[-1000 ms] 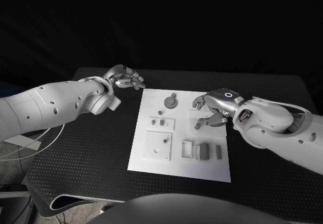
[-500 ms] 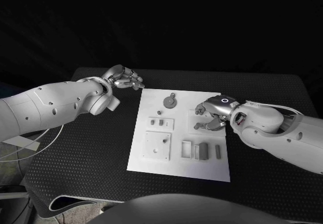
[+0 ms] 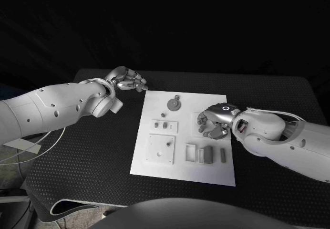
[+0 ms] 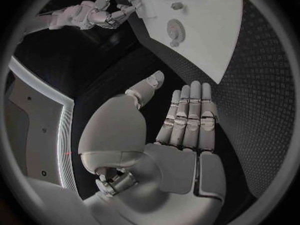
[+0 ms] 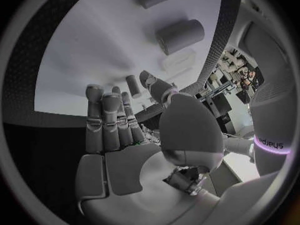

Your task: Assemble the parts on the task board

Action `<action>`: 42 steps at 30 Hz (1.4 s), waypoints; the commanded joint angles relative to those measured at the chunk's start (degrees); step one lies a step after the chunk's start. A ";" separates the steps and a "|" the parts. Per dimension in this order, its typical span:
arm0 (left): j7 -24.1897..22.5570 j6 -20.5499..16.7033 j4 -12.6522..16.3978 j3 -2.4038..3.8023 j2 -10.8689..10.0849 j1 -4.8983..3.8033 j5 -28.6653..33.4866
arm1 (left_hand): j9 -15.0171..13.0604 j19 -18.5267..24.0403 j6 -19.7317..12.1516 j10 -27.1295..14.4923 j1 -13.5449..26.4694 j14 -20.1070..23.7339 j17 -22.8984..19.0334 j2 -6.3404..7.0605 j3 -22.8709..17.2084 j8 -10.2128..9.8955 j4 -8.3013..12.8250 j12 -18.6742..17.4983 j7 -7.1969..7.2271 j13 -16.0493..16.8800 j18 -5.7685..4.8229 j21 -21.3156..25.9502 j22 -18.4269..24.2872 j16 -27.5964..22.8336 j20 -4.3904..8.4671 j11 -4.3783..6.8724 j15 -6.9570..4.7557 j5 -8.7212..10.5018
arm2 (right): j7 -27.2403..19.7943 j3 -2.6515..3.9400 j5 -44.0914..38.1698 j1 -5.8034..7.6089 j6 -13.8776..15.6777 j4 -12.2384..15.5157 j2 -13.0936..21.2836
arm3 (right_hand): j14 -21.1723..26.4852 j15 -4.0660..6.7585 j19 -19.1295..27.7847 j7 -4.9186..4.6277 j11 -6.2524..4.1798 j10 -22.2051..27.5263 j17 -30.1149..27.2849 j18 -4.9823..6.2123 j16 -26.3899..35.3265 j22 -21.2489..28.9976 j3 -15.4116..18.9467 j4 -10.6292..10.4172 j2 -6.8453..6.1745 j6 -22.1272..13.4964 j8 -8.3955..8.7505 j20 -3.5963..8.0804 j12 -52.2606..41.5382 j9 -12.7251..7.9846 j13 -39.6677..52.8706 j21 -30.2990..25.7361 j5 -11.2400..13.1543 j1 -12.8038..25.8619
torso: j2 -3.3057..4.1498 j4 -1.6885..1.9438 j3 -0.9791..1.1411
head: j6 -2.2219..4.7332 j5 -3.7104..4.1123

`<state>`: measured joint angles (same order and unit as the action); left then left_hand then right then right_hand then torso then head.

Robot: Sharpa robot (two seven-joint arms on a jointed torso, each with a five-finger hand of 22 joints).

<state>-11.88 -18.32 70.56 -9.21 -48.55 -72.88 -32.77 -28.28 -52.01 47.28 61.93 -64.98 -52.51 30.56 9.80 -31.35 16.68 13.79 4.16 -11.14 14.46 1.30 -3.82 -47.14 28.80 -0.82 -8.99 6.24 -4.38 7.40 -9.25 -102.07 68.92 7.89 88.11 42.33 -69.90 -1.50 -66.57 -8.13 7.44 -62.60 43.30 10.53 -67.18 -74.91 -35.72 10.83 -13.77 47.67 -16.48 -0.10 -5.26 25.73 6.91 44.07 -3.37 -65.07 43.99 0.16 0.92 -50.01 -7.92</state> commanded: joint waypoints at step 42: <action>-0.30 1.28 0.16 0.03 -0.11 -0.07 -0.03 | -0.05 0.07 -0.27 -0.22 -0.10 -0.14 0.40 0.14 0.31 0.20 -0.16 -0.18 0.04 -0.09 -0.23 0.04 0.40 -0.55 -0.10 0.07 0.35 0.06 | 0.47 -0.04 -3.51 -0.22 2.01 0.66 -0.69 | -2.56 3.92 -1.70 0.56 -3.45 -9.51 -0.49 4.47 -0.32 -1.21 -0.31 5.86 12.13 7.93 -3.95 1.42 -2.64 1.25 3.54 1.59 0.04 -1.21 | -0.01 -0.01 0.00 | 0.01 0.02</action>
<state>-11.79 -17.65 70.59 -9.21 -48.69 -72.88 -32.77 -28.28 -52.02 47.28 61.93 -64.98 -52.52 30.90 9.80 -31.35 16.68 13.79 4.16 -11.14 14.46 1.30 -3.82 -46.81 28.57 -0.82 -8.99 6.25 -4.38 7.70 -9.27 -104.10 68.76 9.14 88.68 41.71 -72.46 1.96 -68.18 -7.47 3.88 -71.68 42.73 10.11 -67.17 -74.91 -36.06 16.40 -2.29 55.12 -20.19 1.11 -7.66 26.86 10.16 45.37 -3.32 -65.73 43.98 0.16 0.91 -50.01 -7.86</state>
